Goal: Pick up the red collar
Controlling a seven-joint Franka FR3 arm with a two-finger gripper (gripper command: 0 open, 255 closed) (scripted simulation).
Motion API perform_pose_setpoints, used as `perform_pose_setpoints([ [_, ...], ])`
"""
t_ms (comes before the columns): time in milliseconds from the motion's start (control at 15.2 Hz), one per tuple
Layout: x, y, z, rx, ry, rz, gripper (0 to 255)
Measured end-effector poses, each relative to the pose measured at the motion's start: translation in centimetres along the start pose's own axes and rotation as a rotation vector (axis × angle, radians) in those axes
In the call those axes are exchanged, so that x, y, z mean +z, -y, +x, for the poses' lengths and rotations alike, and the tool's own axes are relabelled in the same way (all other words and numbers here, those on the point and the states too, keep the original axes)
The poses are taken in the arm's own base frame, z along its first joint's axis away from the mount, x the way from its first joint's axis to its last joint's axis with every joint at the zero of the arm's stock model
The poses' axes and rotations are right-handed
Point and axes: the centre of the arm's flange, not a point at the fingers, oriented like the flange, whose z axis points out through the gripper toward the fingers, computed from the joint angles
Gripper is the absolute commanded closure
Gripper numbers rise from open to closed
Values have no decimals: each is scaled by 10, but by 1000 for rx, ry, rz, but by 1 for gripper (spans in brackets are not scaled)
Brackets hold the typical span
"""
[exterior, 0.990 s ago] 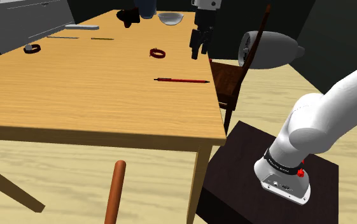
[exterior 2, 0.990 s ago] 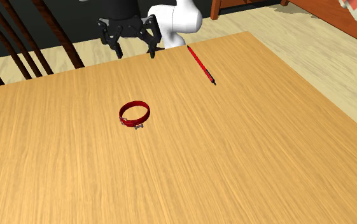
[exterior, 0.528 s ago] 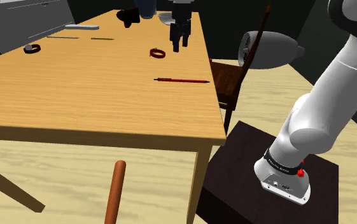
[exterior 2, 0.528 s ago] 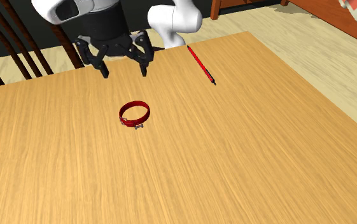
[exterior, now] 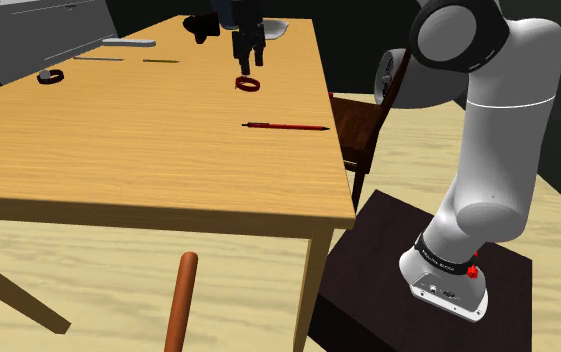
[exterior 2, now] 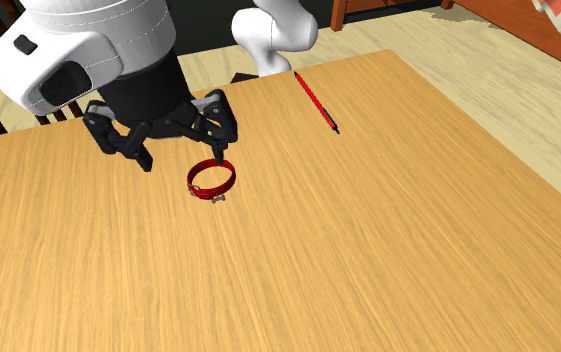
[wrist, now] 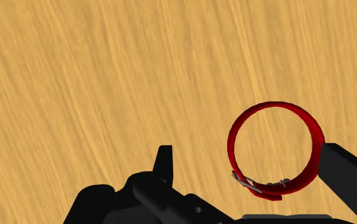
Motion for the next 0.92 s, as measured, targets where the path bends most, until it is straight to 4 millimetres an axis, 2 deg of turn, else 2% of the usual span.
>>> perform_pose_setpoints([
  [462,33,-1,7,-5,3,-1,0],
  [528,35,-1,7,-5,3,-1,255],
  [924,29,-6,4,7,-9,-15,255],
])
